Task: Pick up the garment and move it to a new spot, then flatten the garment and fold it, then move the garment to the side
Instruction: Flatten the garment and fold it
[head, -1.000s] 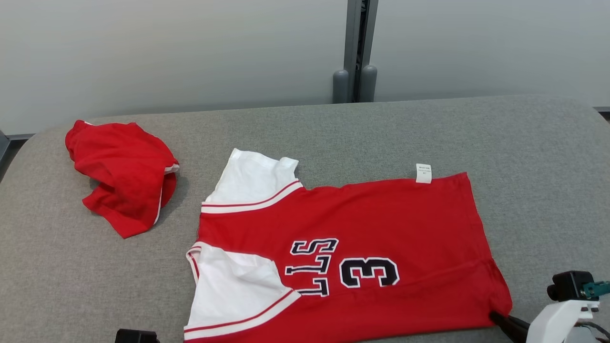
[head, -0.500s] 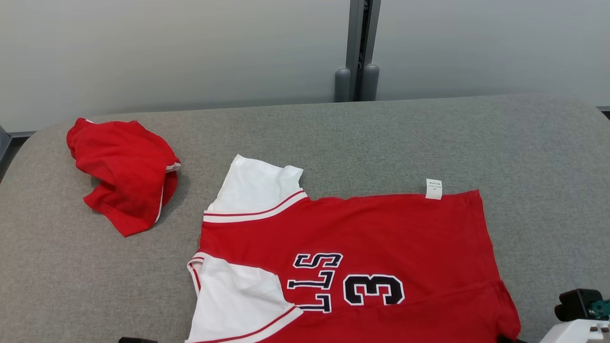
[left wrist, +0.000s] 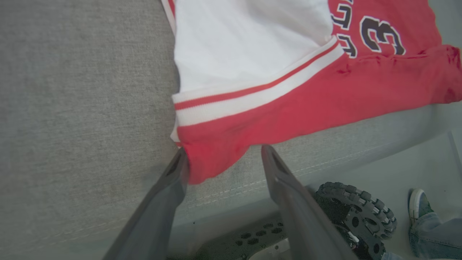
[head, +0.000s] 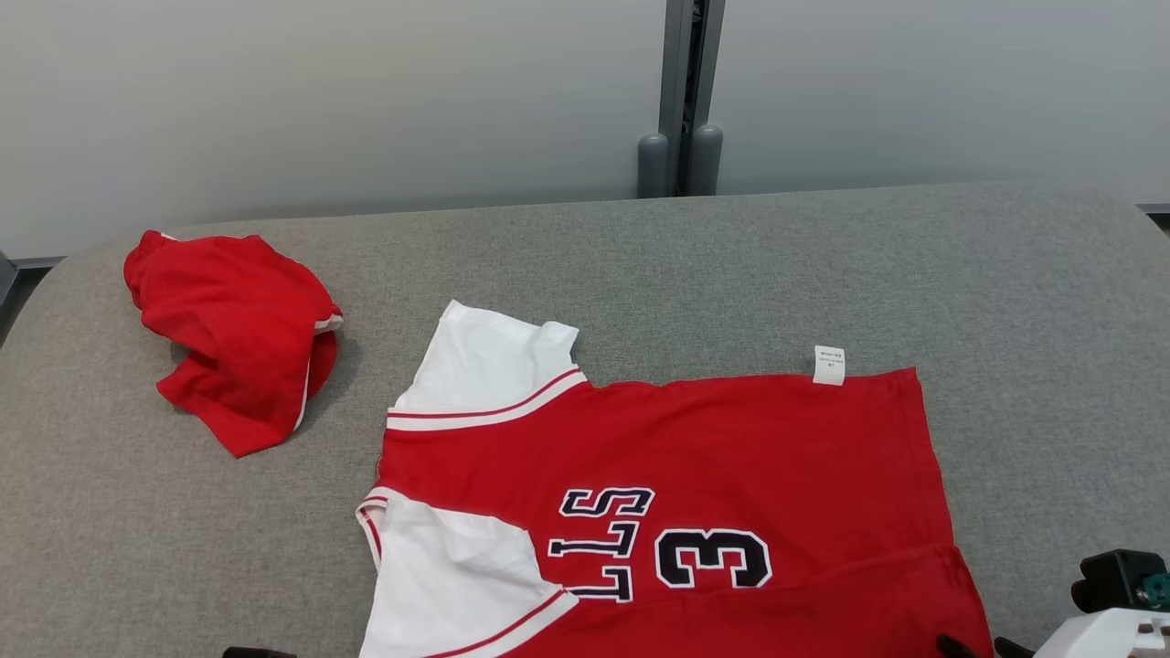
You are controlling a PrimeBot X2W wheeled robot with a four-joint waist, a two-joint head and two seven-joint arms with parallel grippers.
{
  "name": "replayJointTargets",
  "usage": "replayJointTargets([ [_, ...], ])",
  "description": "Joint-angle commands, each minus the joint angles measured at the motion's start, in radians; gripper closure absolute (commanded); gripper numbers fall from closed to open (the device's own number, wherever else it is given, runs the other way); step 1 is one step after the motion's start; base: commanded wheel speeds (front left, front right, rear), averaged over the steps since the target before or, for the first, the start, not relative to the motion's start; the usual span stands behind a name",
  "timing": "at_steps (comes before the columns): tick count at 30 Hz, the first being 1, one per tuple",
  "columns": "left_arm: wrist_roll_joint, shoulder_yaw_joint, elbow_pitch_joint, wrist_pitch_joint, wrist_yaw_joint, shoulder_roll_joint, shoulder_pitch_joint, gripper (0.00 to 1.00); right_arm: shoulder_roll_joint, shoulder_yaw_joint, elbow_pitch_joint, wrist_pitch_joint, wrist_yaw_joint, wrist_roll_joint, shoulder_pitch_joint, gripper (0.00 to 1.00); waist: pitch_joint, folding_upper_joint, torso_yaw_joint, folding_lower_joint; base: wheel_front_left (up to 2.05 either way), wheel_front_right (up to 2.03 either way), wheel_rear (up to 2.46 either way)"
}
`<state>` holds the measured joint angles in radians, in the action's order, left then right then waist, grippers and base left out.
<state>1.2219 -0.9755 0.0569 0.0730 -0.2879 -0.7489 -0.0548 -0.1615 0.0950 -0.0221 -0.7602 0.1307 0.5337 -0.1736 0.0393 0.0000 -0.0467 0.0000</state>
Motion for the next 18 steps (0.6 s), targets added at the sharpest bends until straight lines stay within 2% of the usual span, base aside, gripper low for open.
replayJointTargets([
  [1, -0.009, 0.006, 0.000, -0.002, -0.006, -0.009, -0.014, 0.00, 0.001, 0.010, -0.009, -0.005, 0.000, -0.012, -0.003, 0.00, 0.001, 0.0000, 0.000, 0.0000, 0.00, 0.00, 0.00],
  [6, -0.018, 0.013, 0.019, -0.006, -0.022, -0.016, -0.023, 0.00, 0.008, 0.023, -0.030, 0.008, 0.000, -0.021, 0.008, 0.00, 0.003, 0.0000, -0.002, 0.0000, 0.00, 0.00, 0.00],
  [12, -0.070, 0.051, 0.102, -0.004, -0.085, -0.091, -0.080, 0.00, 0.006, 0.051, -0.087, 0.023, 0.000, -0.037, 0.029, 0.00, -0.005, 0.0000, 0.003, 0.0000, 0.00, 0.00, 0.00],
  [18, -0.105, 0.111, 0.182, 0.012, -0.117, -0.151, -0.175, 0.00, 0.011, 0.066, -0.151, 0.055, 0.000, -0.048, 0.116, 0.00, 0.024, 0.0000, -0.015, 0.0000, 0.00, 0.00, 0.00],
])
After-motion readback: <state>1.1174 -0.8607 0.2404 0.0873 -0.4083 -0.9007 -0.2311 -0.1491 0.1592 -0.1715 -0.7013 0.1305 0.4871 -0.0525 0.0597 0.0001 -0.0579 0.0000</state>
